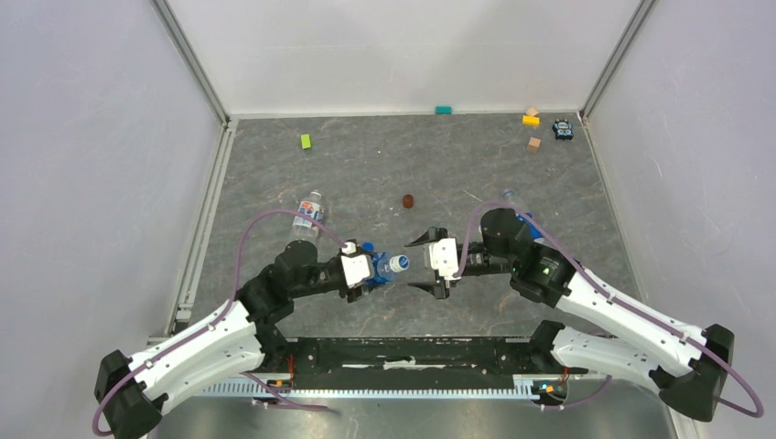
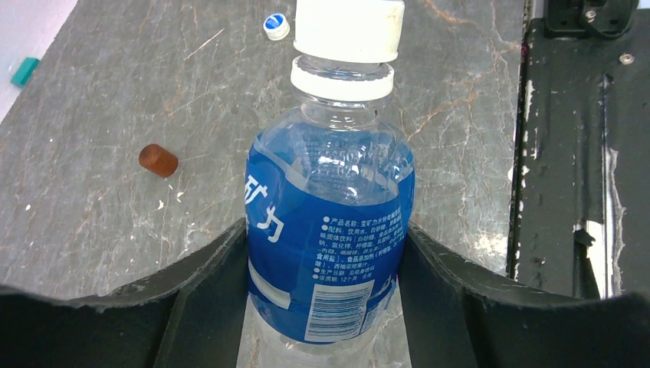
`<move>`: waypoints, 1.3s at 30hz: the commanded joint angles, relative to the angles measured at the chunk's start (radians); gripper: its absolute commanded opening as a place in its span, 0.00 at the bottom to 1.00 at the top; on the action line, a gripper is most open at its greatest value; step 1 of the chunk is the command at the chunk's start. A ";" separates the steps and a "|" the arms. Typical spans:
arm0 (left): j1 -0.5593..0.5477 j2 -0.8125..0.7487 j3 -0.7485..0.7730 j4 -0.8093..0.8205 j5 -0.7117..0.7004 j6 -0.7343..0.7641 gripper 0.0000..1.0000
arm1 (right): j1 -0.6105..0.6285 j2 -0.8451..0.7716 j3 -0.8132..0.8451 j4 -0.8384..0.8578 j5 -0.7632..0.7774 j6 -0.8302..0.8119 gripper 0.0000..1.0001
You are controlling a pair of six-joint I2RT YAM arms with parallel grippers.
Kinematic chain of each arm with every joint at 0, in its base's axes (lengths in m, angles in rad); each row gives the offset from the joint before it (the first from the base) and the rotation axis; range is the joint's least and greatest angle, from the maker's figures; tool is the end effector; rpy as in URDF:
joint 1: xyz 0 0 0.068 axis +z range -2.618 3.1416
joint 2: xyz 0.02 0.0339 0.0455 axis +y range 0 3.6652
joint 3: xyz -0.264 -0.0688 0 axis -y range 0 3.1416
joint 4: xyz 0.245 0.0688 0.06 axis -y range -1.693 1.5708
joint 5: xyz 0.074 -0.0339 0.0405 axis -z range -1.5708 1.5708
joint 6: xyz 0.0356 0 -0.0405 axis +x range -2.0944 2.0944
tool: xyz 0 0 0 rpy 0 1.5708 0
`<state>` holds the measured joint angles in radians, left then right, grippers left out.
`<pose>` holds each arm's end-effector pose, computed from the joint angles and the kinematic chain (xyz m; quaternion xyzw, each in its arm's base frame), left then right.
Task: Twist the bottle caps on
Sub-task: Screw the bottle cap onto the plastic bottle.
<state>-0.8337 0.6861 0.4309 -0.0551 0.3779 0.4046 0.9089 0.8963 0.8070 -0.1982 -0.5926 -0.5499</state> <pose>0.1045 -0.1346 0.2443 0.5507 0.5820 -0.2715 0.5333 0.1096 0.1730 0.3282 -0.6409 0.4548 0.3324 0.5215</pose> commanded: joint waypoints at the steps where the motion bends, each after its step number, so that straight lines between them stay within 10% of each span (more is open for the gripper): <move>1: -0.004 -0.002 0.037 0.084 0.051 -0.043 0.02 | -0.002 0.030 0.060 -0.028 -0.059 -0.071 0.75; 23: -0.004 -0.005 0.032 0.097 0.072 -0.045 0.02 | -0.001 0.088 0.093 -0.023 -0.056 -0.078 0.49; 39: -0.004 0.042 0.072 0.159 -0.016 -0.017 0.02 | -0.001 0.158 0.108 -0.016 0.164 0.163 0.09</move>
<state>-0.8333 0.7074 0.4309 -0.0128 0.3969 0.3836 0.9077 1.0168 0.8700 -0.2382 -0.5682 -0.5117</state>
